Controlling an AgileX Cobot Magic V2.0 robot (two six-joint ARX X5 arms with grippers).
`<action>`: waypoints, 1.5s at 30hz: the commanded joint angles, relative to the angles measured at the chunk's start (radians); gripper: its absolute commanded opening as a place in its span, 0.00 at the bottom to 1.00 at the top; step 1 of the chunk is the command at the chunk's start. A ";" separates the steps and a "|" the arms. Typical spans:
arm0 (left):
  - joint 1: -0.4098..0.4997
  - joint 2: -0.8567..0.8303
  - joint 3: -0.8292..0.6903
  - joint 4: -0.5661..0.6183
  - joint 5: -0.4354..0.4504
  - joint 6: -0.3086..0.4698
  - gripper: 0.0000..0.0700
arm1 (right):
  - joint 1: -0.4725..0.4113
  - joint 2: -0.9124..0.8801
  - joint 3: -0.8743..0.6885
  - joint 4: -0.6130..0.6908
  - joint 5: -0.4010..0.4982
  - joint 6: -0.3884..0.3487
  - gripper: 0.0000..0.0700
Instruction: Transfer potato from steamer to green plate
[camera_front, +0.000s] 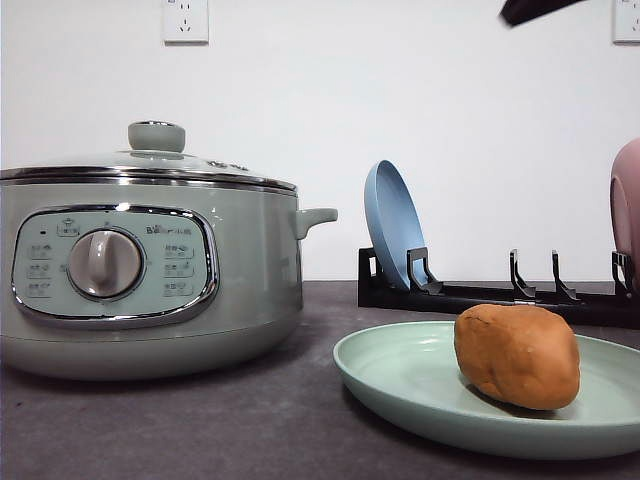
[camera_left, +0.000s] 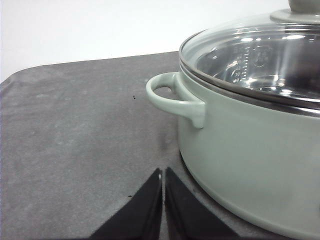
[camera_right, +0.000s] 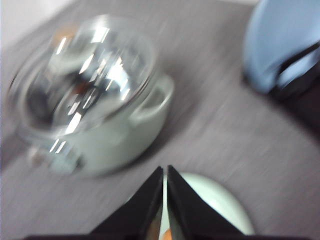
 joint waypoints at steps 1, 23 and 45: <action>0.001 -0.003 -0.021 -0.008 -0.002 -0.005 0.00 | -0.051 -0.037 -0.023 0.048 0.001 -0.028 0.00; 0.001 -0.003 -0.020 -0.008 -0.002 -0.005 0.00 | -0.503 -0.653 -0.676 0.535 0.006 -0.093 0.00; 0.001 -0.003 -0.020 -0.008 -0.002 -0.005 0.00 | -0.479 -0.819 -0.868 0.328 0.005 -0.081 0.00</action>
